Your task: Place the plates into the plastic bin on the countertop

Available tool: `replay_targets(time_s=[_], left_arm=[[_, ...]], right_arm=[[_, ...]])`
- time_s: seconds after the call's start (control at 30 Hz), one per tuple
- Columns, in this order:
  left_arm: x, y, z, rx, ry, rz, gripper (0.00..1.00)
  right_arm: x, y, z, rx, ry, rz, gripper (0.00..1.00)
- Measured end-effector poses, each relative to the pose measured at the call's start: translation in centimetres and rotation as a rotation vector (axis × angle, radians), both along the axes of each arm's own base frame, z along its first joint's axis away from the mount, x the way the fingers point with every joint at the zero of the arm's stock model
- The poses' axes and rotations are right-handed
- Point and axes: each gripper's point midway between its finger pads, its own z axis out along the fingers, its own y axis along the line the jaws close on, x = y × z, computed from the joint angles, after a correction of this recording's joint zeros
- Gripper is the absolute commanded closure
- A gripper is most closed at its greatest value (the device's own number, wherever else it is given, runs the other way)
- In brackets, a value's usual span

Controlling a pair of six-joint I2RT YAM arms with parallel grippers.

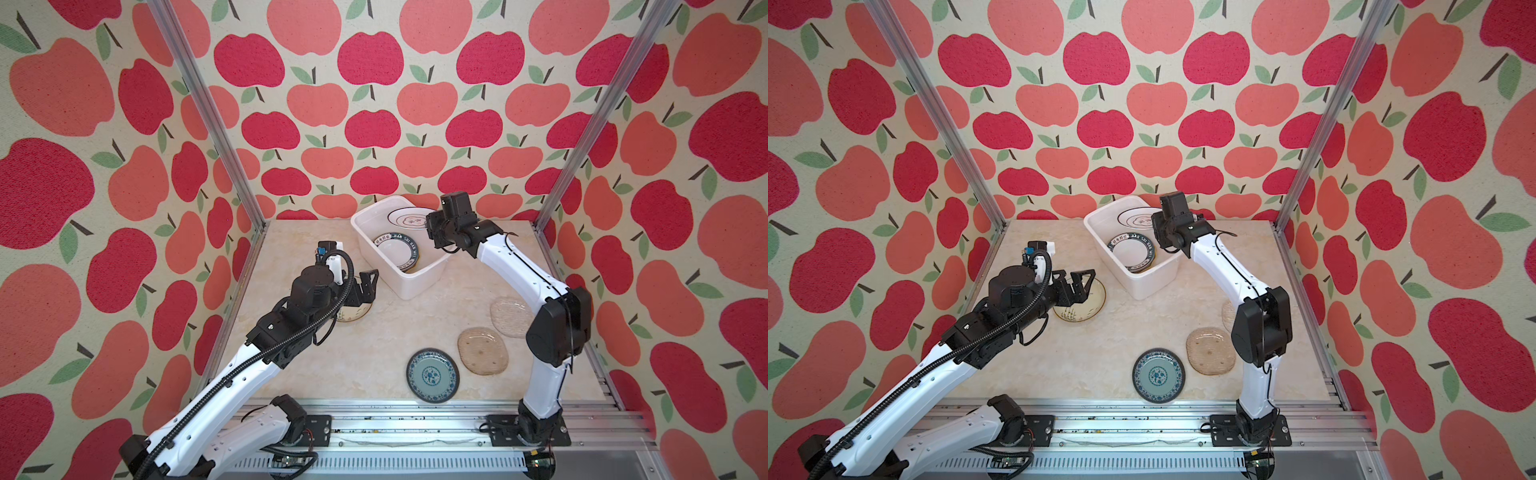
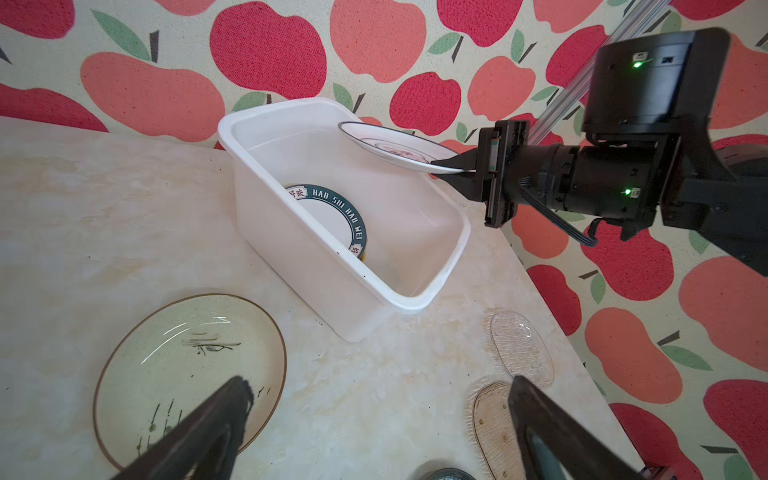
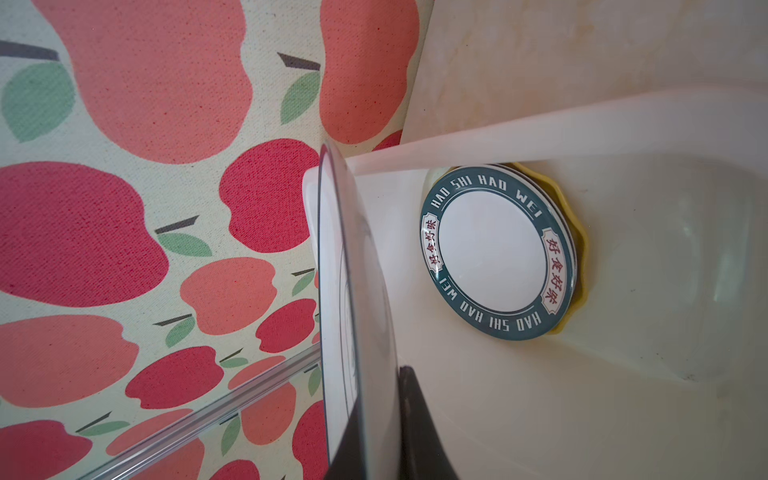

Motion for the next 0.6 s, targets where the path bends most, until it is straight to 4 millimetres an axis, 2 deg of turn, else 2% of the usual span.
replay_targets(time_s=[0.07,0.2,0.37,0.6], left_arm=[[-0.5,0.5,0.2,-0.004,-0.008,0.007,0.01],[-1.3,1.6,0.6,-0.014,-0.031,0.026,0.01],[-1.5,2.1,0.2,-0.006,-0.023,0.043,0.01],[-1.3,2.1,-0.5,0.004,0.0,0.047,0.01]], right_arm=[[0.1,0.4,-1.1,0.02,0.035,-0.021,1.0],[0.1,2.5,-1.6,0.078,0.055,-0.033,1.0],[-0.6,4.4,-3.7,0.1,0.112,-0.037,1.0],[-0.6,4.8,-6.5,0.078,0.175,-0.065,1.0]])
